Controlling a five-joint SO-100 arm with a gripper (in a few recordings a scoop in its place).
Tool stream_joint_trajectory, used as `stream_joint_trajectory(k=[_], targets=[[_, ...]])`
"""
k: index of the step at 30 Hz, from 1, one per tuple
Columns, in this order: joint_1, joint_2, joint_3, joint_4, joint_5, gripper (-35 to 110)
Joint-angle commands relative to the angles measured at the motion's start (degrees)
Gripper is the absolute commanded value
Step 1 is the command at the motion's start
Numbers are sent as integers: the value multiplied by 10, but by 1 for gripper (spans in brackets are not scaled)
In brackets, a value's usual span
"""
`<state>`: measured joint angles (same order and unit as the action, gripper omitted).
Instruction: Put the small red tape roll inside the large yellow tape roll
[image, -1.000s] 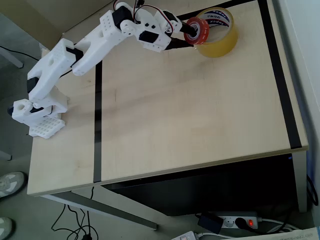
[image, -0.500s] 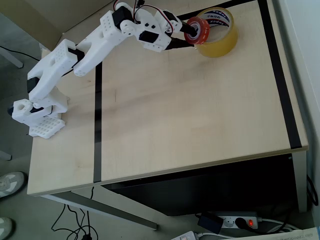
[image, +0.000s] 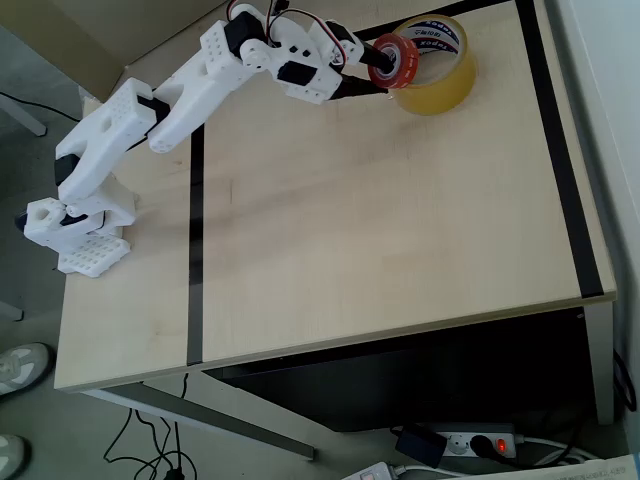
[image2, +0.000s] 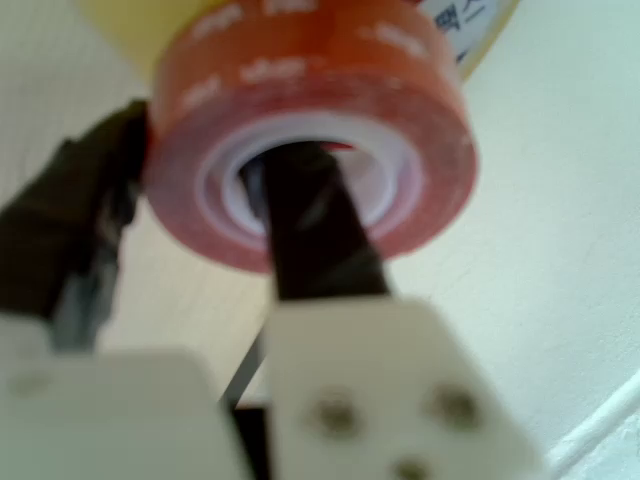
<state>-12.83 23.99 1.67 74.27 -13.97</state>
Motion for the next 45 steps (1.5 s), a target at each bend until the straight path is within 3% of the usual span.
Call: stream_joint_trajectory(k=[1,4,19,45], targets=[[-21,348,-150,100,-3,0],[-20,377,-130,131,-3,0],[-21,188,-126,-69,7,0],[-2,42,-125,-130,15,0]])
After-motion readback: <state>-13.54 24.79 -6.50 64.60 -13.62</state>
